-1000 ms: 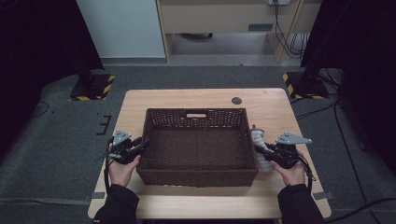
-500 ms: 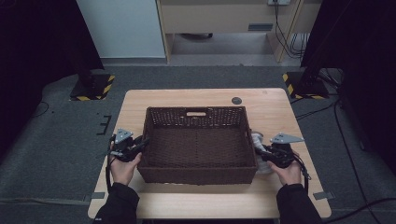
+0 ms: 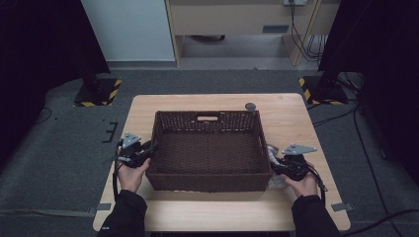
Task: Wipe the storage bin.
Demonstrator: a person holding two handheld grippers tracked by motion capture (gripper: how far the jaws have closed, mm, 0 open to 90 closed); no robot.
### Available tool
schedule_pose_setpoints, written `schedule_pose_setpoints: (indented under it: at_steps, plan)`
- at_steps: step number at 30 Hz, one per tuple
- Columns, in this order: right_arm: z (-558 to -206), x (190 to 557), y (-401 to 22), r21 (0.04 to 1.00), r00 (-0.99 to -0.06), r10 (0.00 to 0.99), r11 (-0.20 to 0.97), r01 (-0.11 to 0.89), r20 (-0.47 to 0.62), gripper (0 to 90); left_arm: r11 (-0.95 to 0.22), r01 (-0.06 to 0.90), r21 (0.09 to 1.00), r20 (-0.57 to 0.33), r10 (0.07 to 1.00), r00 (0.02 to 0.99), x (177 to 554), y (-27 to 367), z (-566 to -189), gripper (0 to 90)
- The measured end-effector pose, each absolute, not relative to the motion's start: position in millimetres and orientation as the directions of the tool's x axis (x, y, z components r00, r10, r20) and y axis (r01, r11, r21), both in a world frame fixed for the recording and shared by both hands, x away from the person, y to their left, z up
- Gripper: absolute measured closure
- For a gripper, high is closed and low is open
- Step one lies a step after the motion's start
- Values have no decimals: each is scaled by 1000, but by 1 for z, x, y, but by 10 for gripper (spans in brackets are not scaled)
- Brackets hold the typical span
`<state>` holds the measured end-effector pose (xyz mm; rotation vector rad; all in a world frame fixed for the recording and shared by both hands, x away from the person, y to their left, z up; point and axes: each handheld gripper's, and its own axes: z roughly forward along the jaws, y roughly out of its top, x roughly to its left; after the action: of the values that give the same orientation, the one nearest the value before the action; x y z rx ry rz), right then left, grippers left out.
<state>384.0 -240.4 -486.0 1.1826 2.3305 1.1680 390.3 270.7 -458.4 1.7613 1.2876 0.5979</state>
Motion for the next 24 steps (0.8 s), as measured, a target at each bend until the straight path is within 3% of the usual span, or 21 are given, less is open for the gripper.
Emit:
schedule_pose_setpoints:
  at_steps: [5, 10, 16, 24]
  plan:
    - [-488, 386, -241, 757, -618, 780, 344, 556, 99, 729, -89, 518, 851, -97, 942, 321, 390, 274, -459, 505]
    - [-457, 370, -255, 858, -615, 780, 233, 457, 116, 729, -76, 501, 862, -107, 939, 328, 386, 276, -454, 423]
    - [-458, 360, -255, 850, -634, 763, 247, 465, 125, 729, -70, 490, 869, -117, 932, 342, 375, 279, -445, 417]
    - [-487, 365, -244, 776, -632, 764, 321, 543, 127, 728, -105, 522, 847, -119, 919, 377, 361, 274, -451, 507]
